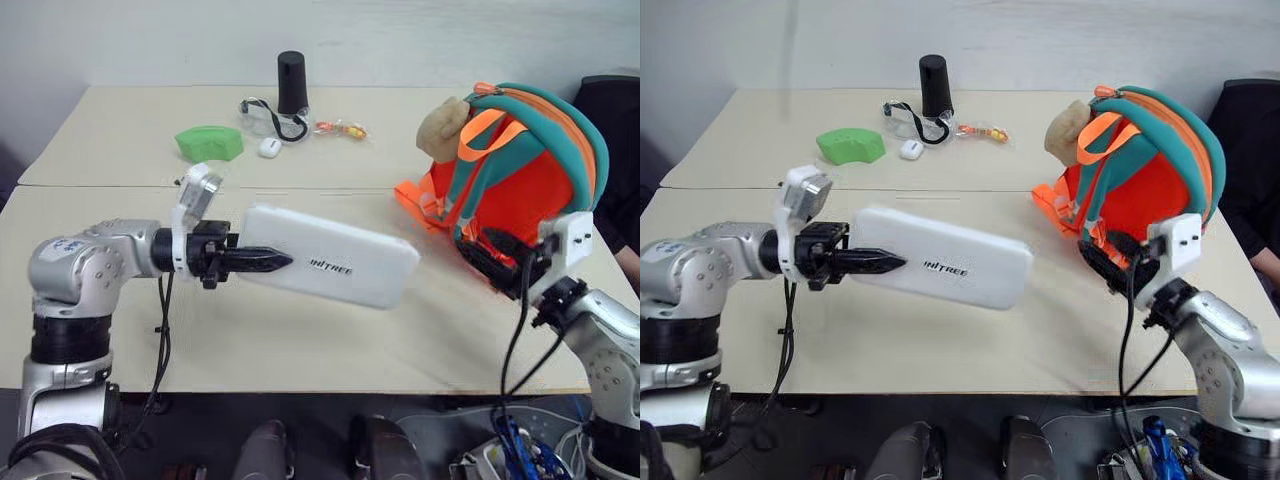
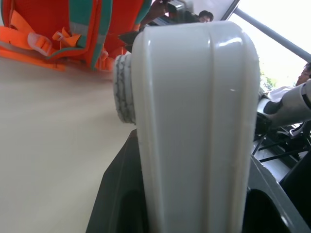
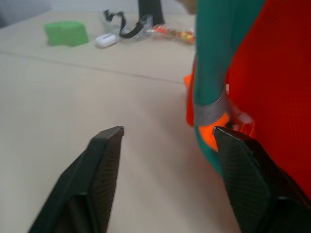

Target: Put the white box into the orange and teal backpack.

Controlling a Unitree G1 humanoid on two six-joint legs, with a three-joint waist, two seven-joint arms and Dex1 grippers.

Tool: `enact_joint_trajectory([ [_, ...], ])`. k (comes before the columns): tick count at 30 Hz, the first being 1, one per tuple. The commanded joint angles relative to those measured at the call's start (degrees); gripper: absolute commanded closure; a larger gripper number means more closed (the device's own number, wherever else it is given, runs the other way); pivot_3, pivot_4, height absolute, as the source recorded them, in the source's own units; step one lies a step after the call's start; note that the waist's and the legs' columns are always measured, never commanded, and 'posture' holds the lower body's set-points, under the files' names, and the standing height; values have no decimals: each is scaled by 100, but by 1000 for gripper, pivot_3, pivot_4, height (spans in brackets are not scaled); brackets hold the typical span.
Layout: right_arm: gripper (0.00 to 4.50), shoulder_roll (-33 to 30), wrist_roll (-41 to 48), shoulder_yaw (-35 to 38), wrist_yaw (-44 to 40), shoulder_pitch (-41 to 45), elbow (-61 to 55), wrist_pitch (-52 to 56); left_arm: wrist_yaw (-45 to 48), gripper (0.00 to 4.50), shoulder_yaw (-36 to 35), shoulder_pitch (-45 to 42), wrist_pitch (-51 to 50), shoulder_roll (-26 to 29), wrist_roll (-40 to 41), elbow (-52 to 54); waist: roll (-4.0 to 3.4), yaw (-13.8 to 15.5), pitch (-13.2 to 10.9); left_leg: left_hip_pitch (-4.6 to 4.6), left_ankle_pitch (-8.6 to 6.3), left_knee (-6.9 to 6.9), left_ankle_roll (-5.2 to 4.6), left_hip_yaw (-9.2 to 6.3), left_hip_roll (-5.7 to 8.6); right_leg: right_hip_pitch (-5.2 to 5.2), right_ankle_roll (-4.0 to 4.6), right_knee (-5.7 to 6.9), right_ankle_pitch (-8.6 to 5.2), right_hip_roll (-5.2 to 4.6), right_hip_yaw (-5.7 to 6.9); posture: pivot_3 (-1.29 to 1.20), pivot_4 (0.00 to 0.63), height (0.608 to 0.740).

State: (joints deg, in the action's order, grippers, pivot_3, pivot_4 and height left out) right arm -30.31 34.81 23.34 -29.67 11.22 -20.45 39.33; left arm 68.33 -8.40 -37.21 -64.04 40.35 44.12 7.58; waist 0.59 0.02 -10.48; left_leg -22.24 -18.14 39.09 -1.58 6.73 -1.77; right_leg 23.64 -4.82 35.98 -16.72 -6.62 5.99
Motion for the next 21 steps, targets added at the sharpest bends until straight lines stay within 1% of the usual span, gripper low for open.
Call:
enact_joint_trajectory([
  [1, 289, 144, -125, -73, 403, 574, 479, -165, -52, 3175, -519, -58, 9, 168, 555, 403, 0, -22, 0, -1, 0, 0, 0, 2, -1, 0, 0, -1, 0, 1, 0, 0, 150, 740],
  [2, 16, 181, -219, -135, 494, 795, 703, -246, -100, 3175, -597, -57, -3, 214, 624, 417, 0, -29, 0, 1, 0, 0, -1, 3, 1, 0, 0, 1, 0, 1, -1, 0, 150, 740],
  [4, 16, 252, -322, -215, 600, 1177, 1099, -359, -209, 3175, -704, -54, 20, 276, 714, 424, 0, -46, 0, 2, 0, -2, -1, 7, 0, 3, 0, 2, 0, 4, -2, 0, 150, 740],
  [11, 16, 581, -548, -722, 317, 2353, 2483, -965, -437, 3175, -803, -58, 118, 363, 874, 308, -1, -134, -1, 0, 2, -10, 2, 9, -4, 6, 1, 8, -1, 15, -2, 0, 150, 740],
  [14, 16, 804, -851, -848, 446, 2990, 3441, -1497, -544, 3175, -782, -96, 238, 339, 813, 167, -2, -167, -1, 0, 2, -11, 1, 9, -4, 6, 0, 16, 0, 15, -2, 0, 150, 740],
  [16, 384, 918, -931, -854, 423, 3261, 3773, -1794, -600, 3175, -777, -120, 282, 334, 816, 97, -3, -175, -2, 0, 2, -12, 1, 12, -2, 7, 0, 23, 0, 16, -3, 0, 150, 740],
  [18, 941, 974, -927, -877, 324, 3363, 3820, -1920, -653, 3175, -769, -131, 324, 345, 811, 49, -3, -177, -2, -1, 2, -15, 1, 12, -5, 10, 0, 22, 0, 15, -3, 0, 150, 740],
  [21, 2062, 972, -899, -969, 81, 3311, 3668, -1974, -709, 3175, -792, -137, 397, 359, 801, -40, -3, -175, -2, -4, 2, -23, 3, 12, -6, 11, 0, 13, 0, 15, -2, 0, 150, 740],
])
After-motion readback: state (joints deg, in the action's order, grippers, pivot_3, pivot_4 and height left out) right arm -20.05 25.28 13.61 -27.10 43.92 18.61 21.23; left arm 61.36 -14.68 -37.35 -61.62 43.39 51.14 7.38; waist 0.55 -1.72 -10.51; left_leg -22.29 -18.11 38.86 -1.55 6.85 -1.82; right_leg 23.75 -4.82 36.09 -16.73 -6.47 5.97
